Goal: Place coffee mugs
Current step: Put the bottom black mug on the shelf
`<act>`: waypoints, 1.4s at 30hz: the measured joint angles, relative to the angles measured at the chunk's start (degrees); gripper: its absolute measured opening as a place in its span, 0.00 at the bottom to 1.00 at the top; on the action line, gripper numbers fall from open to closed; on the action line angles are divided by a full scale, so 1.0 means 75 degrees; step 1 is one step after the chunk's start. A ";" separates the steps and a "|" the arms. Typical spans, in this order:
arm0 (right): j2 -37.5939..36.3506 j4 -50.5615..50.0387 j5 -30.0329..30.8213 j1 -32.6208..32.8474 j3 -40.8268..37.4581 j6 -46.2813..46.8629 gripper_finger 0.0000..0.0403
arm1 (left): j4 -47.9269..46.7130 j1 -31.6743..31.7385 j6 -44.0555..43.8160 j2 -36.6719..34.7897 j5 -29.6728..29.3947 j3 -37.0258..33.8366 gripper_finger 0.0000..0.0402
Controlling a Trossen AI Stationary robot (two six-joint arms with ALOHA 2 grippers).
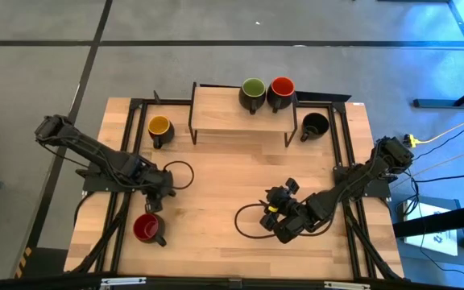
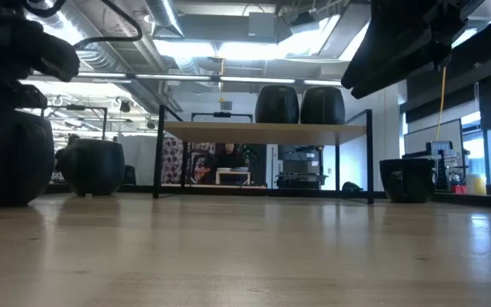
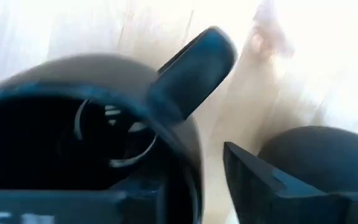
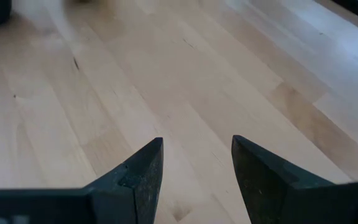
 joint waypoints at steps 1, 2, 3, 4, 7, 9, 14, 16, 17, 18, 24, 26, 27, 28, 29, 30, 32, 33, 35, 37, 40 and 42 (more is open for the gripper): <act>0.0000 -0.0002 0.0000 0.0000 0.0000 0.0001 0.44 | 0.0132 0.0000 0.0125 0.0031 -0.0015 -0.0009 0.25; 0.0000 0.0001 0.0000 0.0000 0.0000 0.0001 0.44 | 0.0186 0.0000 0.0274 0.0062 -0.0051 -0.0012 0.21; 0.0000 -0.0001 0.0000 0.0000 0.0000 0.0002 0.44 | 0.0216 0.0001 0.0429 0.0093 -0.0089 -0.0012 0.17; 0.0000 -0.0001 0.0000 0.0000 0.0000 0.0002 0.44 | 0.0253 0.0003 0.0611 0.0125 -0.0128 -0.0012 0.12; 0.0000 0.0016 0.0003 0.0000 0.0000 0.0002 0.44 | 0.0431 -0.0006 0.1145 0.0213 -0.0124 -0.0013 0.04; 0.0000 0.0060 0.0003 0.0000 0.0000 0.0002 0.44 | 0.0363 0.0011 0.1277 0.0278 -0.0138 0.0106 0.04; 0.0000 0.0145 0.0003 0.0000 0.0003 0.0002 0.44 | 0.0424 0.0001 0.1495 0.0455 -0.0414 0.0905 0.04; 0.0000 0.0176 0.0003 0.0000 0.0003 0.0002 0.44 | 0.0400 0.0006 0.1678 0.0661 -0.0548 0.1313 0.04; 0.0000 0.0206 0.0009 0.0000 0.0003 0.0002 0.44 | 0.0382 0.0006 0.1768 0.0797 -0.0604 0.1510 0.04; 0.0000 0.0236 0.0009 0.0000 0.0003 -0.0001 0.44 | 0.0374 0.0006 0.1885 0.0959 -0.0620 0.1720 0.04; 0.0000 0.0518 0.0017 0.0000 0.0003 -0.0051 0.44 | 0.0382 0.0029 0.3142 0.2510 -0.0575 0.2982 0.04; 0.0000 0.0551 0.0013 0.0003 0.0003 -0.0051 0.44 | 0.0437 0.0136 0.3677 0.3060 -0.0465 0.3385 0.04; 0.0000 0.0550 -0.0001 0.0009 0.0003 -0.0051 0.44 | 0.0476 0.0210 0.3959 0.3309 -0.0400 0.3552 0.04; 0.0000 0.0554 -0.0019 0.0009 0.0003 -0.0051 0.44 | 0.0490 0.0302 0.4245 0.3531 -0.0325 0.3691 0.04; 0.0000 0.0570 -0.0069 0.0009 0.0003 -0.0051 0.44 | 0.0496 0.0391 0.4513 0.3781 -0.0249 0.3826 0.04; 0.0000 0.0603 -0.0129 0.0009 0.0003 -0.0051 0.44 | 0.0512 0.0485 0.4780 0.4000 -0.0200 0.3932 0.04; 0.0000 0.0692 -0.0218 0.0028 0.0003 -0.0054 0.44 | 0.0599 0.0669 0.5323 0.4400 -0.0049 0.4093 0.04; 0.0000 0.0773 -0.0232 0.0077 0.0003 -0.0058 0.44 | 0.0600 0.0758 0.5584 0.4580 0.0048 0.4180 0.04; 0.0000 0.0910 -0.0192 0.0141 0.0006 -0.0057 0.44 | 0.0604 0.0896 0.6075 0.4907 0.0146 0.4329 0.04; 0.0000 0.0963 -0.0117 0.0292 0.0006 -0.0057 0.44 | 0.0610 0.0992 0.6550 0.5154 0.0162 0.4437 0.04; 0.0000 0.0975 0.0008 0.0478 0.0006 0.0003 0.44 | 0.0644 0.1115 0.7087 0.5372 0.0271 0.4586 0.04; 0.0000 0.0967 0.0061 0.0563 0.0006 0.0121 0.44 | 0.0577 0.1164 0.7270 0.5441 0.0301 0.4641 0.04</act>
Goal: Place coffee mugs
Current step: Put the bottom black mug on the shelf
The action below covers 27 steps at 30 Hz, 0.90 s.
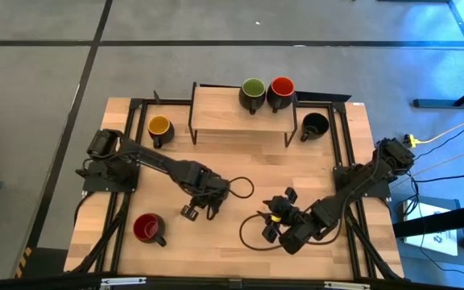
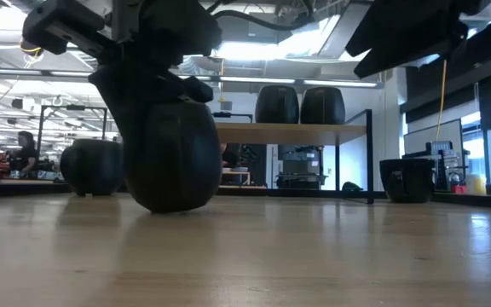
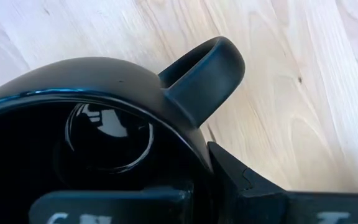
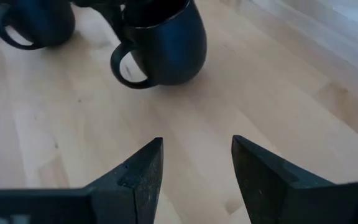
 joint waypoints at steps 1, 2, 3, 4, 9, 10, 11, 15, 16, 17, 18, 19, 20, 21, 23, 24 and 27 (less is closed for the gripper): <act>0.0000 -0.0003 0.0002 0.0020 0.0000 0.0033 0.44 | -0.0013 0.0022 0.0047 0.0007 0.0030 0.0010 0.04; 0.0000 -0.0011 -0.0002 0.0044 0.0000 0.0053 0.44 | -0.0016 0.0053 0.0081 0.0007 0.0084 0.0010 0.04; 0.0000 -0.0019 0.0000 0.0056 0.0000 0.0061 0.44 | -0.0014 0.0086 0.0089 0.0007 0.0132 0.0010 0.05; 0.0000 -0.0016 -0.0001 0.0051 0.0000 0.0063 0.44 | -0.0007 0.0111 0.0088 0.0007 0.0163 0.0007 0.06; 0.0000 -0.0023 0.0063 0.0040 0.0000 0.0054 0.44 | -0.0039 0.0130 0.0106 0.0065 0.0013 -0.0037 0.15; 0.0000 -0.0025 0.0114 0.0040 0.0000 0.0049 0.44 | -0.0029 0.0130 0.0106 0.0057 0.0012 -0.0034 0.16; 0.0000 -0.0028 0.0146 0.0040 0.0000 0.0042 0.44 | 0.0001 0.0130 0.0110 0.0051 0.0006 -0.0032 0.18; 0.0000 -0.0048 0.0196 0.0040 0.0000 0.0032 0.44 | -0.0114 0.0115 0.0099 -0.0015 -0.0159 -0.0005 0.21; 0.0000 -0.0051 0.0199 0.0040 0.0000 0.0029 0.44 | -0.0180 0.0118 0.0096 -0.0048 -0.0246 0.0068 0.22; 0.0000 -0.0048 0.0196 0.0040 0.0000 0.0026 0.44 | -0.0243 0.0121 0.0091 -0.0119 -0.0391 0.0149 0.22; 0.0000 -0.0048 0.0196 0.0040 0.0000 0.0028 0.44 | -0.0378 0.0121 0.0076 -0.0204 -0.0507 0.0255 0.23; 0.0000 -0.0046 0.0196 0.0040 0.0000 0.0027 0.44 | -0.0545 0.0124 0.0034 -0.0288 -0.0578 0.0361 0.23; 0.0000 -0.0045 0.0189 0.0040 0.0000 0.0026 0.44 | -0.0691 0.0124 -0.0028 -0.0348 -0.0659 0.0502 0.23; 0.0000 -0.0041 0.0155 0.0040 0.0000 0.0026 0.44 | -0.0826 0.0124 -0.0110 -0.0413 -0.0708 0.0630 0.23; 0.0000 -0.0024 0.0135 0.0040 0.0000 0.0026 0.44 | -0.1236 0.0121 -0.0314 -0.0577 -0.0721 0.0924 0.23; 0.0000 0.0000 0.0135 0.0040 0.0000 0.0026 0.44 | -0.1323 0.0114 -0.0440 -0.0683 -0.0718 0.1059 0.23; 0.0000 0.0243 0.0129 0.0040 0.0000 0.0052 0.44 | -0.1642 0.0041 -0.0841 -0.1050 -0.0722 0.1343 0.23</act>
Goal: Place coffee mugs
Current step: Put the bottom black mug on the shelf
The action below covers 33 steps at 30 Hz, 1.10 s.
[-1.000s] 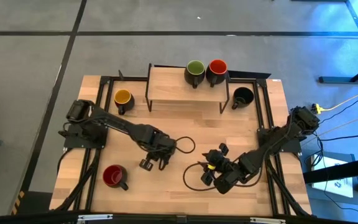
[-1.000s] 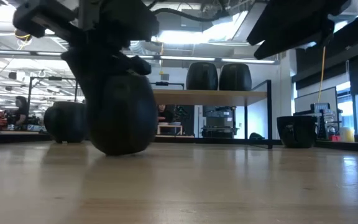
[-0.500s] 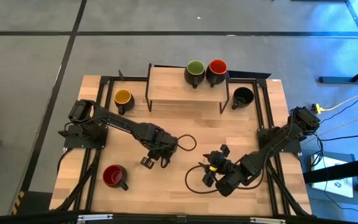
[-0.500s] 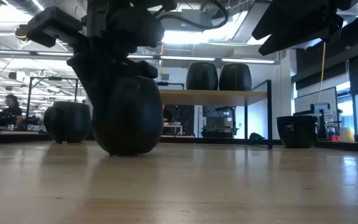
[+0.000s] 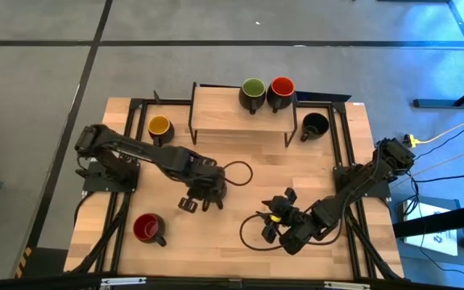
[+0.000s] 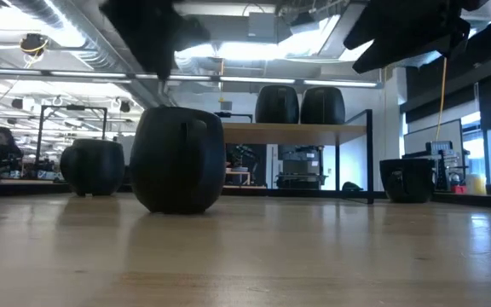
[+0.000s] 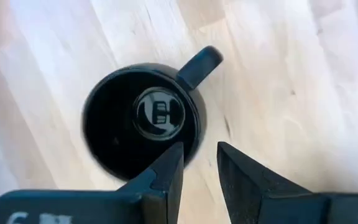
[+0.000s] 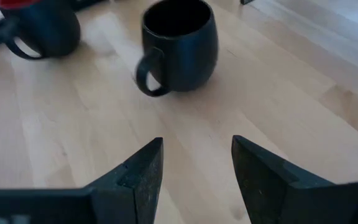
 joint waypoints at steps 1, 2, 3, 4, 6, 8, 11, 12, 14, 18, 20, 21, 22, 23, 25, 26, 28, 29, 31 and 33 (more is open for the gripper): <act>0.0000 0.0138 0.0001 0.0000 0.0000 -0.0008 0.44 | -0.0014 -0.0047 -0.0114 -0.0151 -0.0005 0.0043 0.23; 0.0000 0.0279 -0.0002 -0.0017 0.0000 -0.0085 0.44 | -0.0044 -0.0101 -0.0230 -0.0357 -0.0002 0.0046 0.23; 0.0000 0.0436 -0.0073 -0.0076 0.0000 -0.0215 0.44 | -0.0122 -0.0156 -0.0337 -0.0565 -0.0011 0.0034 0.23; 0.0000 0.0612 -0.0295 -0.0118 0.0000 -0.0310 0.44 | -0.0106 -0.0212 -0.0460 -0.0823 -0.0075 -0.0022 0.23; 0.0000 0.1147 -0.0702 -0.0225 0.0000 -0.0613 0.44 | -0.0066 -0.0364 -0.0691 -0.1414 -0.0464 -0.0294 0.23; 0.0125 0.1955 -0.0867 -0.0335 0.0061 -0.0891 0.44 | 0.0057 -0.0504 -0.0975 -0.2067 -0.0965 -0.0699 0.23; 0.0488 0.1969 -0.0882 -0.0511 0.0569 -0.1175 0.44 | 0.0208 -0.0680 -0.1635 -0.3220 -0.1326 -0.1574 0.23; 0.0624 0.1822 -0.0885 -0.0580 0.0852 -0.1240 0.44 | 0.0324 -0.0727 -0.1882 -0.3612 -0.1356 -0.1906 0.23; 0.0944 0.1276 -0.0912 -0.0755 0.1537 -0.1292 0.44 | 0.0374 -0.0862 -0.2391 -0.4386 -0.1360 -0.2593 0.23; 0.1914 -0.0427 -0.1000 -0.1109 0.3286 -0.1280 0.44 | 0.0400 -0.1164 -0.3110 -0.5749 -0.1340 -0.3647 0.23; 0.2429 -0.1158 -0.1003 -0.1246 0.4183 -0.1108 0.44 | 0.0405 -0.1300 -0.3349 -0.6315 -0.1331 -0.3978 0.23; 0.2693 -0.1547 -0.0988 -0.1306 0.4600 -0.0880 0.44 | 0.0396 -0.1361 -0.3445 -0.6558 -0.1332 -0.4097 0.23; 0.2967 -0.1853 -0.0989 -0.1362 0.4975 -0.0545 0.44 | 0.0415 -0.1395 -0.3481 -0.6755 -0.1339 -0.4180 0.23; 0.3221 -0.2182 -0.1014 -0.1399 0.5274 -0.0202 0.44 | 0.0399 -0.1400 -0.3481 -0.6937 -0.1353 -0.4223 0.23; 0.3685 -0.2725 -0.1082 -0.1472 0.5733 0.0339 0.44 | 0.0434 -0.1412 -0.3473 -0.7163 -0.1386 -0.4235 0.23; 0.3890 -0.2766 -0.1076 -0.1475 0.5871 0.0549 0.44 | 0.0462 -0.1412 -0.3402 -0.7242 -0.1450 -0.4232 0.23; 0.4142 -0.2831 -0.1071 -0.1524 0.6014 0.0927 0.44 | 0.0524 -0.1409 -0.3249 -0.7376 -0.1626 -0.4232 0.23; 0.4246 -0.2763 -0.1102 -0.1556 0.6032 0.1066 0.44 | 0.0545 -0.1409 -0.3191 -0.7411 -0.1700 -0.4232 0.23; 0.4424 -0.2676 -0.1206 -0.1601 0.6017 0.1397 0.44 | 0.0531 -0.1406 -0.3133 -0.7439 -0.1735 -0.4232 0.23; 0.4604 -0.2694 -0.1080 -0.1640 0.6005 0.1695 0.44 | 0.0534 -0.1406 -0.3128 -0.7432 -0.1733 -0.4232 0.23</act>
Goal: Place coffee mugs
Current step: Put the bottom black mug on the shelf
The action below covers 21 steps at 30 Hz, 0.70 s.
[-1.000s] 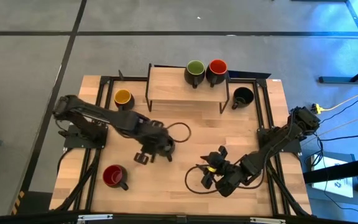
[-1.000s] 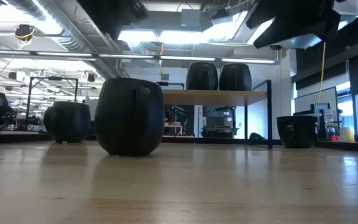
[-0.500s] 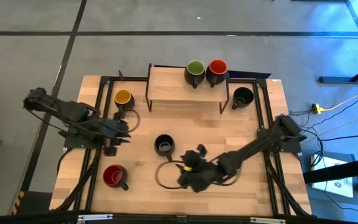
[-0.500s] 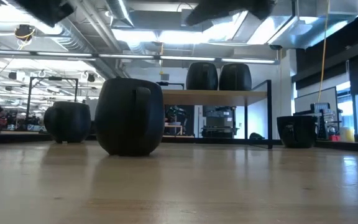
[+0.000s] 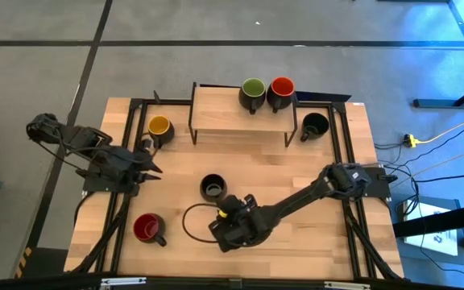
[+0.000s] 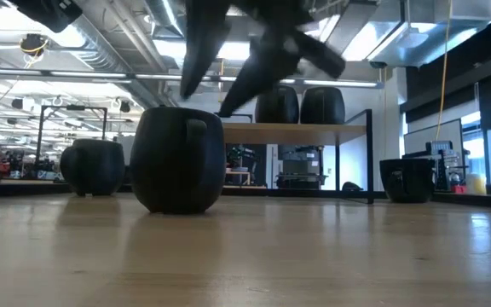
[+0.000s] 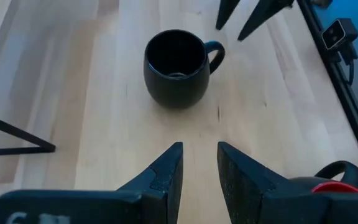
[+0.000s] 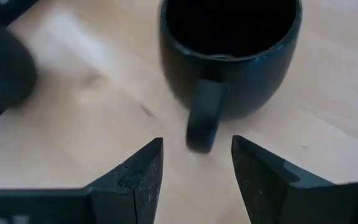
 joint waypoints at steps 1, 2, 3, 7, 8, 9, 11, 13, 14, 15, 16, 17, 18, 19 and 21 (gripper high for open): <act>0.0060 -0.0001 0.0139 -0.0024 -0.0008 0.0057 0.44 | -0.0003 0.0000 0.0000 0.0010 0.0002 0.0000 0.23; 0.0112 0.0029 0.0265 -0.0018 -0.0008 0.0069 0.44 | -0.0011 0.0000 0.0003 0.0011 0.0008 0.0000 0.23; 0.0136 0.0079 0.0353 -0.0022 -0.0008 0.0069 0.44 | -0.0012 0.0000 0.0034 0.0013 0.0011 0.0000 0.23; 0.0362 0.0166 0.0456 -0.0033 0.0001 0.0068 0.44 | -0.0020 0.0000 0.0250 0.0023 0.0026 0.0000 0.23; 0.0410 0.0237 0.0391 -0.0033 0.0001 0.0066 0.44 | -0.0028 0.0000 0.0301 0.0020 0.0026 0.0000 0.23; 0.0451 0.0252 0.0351 -0.0031 -0.0007 0.0068 0.44 | -0.0020 0.0000 0.0376 0.0020 0.0026 0.0000 0.23; 0.0522 0.0401 0.0357 -0.0015 -0.0008 0.0065 0.44 | -0.0023 0.0000 0.0442 0.0022 0.0026 0.0000 0.23; 0.0613 0.0587 0.0432 -0.0015 -0.0020 0.0053 0.44 | -0.0023 0.0000 0.0455 0.0020 0.0026 0.0000 0.23; 0.0647 0.0692 0.0496 -0.0016 -0.0024 0.0051 0.44 | -0.0017 0.0000 0.0455 0.0020 0.0026 0.0000 0.23; 0.0665 0.0633 0.0594 -0.0024 -0.0045 0.0051 0.44 | -0.0009 0.0000 0.0458 0.0021 0.0020 0.0000 0.23; 0.0718 0.0634 0.0739 -0.0039 -0.0048 0.0048 0.44 | -0.0012 0.0000 0.0458 0.0023 0.0006 0.0000 0.23; 0.0752 0.0716 0.0823 -0.0066 -0.0043 0.0047 0.43 | -0.0007 0.0000 0.0460 0.0023 0.0002 0.0000 0.23; 0.0766 0.0673 0.0865 -0.0100 -0.0043 0.0035 0.43 | 0.0000 0.0000 0.0460 0.0026 0.0002 0.0000 0.23; 0.0767 0.0641 0.0876 -0.0126 -0.0045 -0.0046 0.41 | 0.0007 0.0000 0.0460 0.0026 0.0002 0.0000 0.23; 0.0764 0.0735 0.0891 -0.0182 -0.0043 -0.0204 0.36 | 0.0015 0.0000 0.0469 0.0026 0.0002 0.0000 0.23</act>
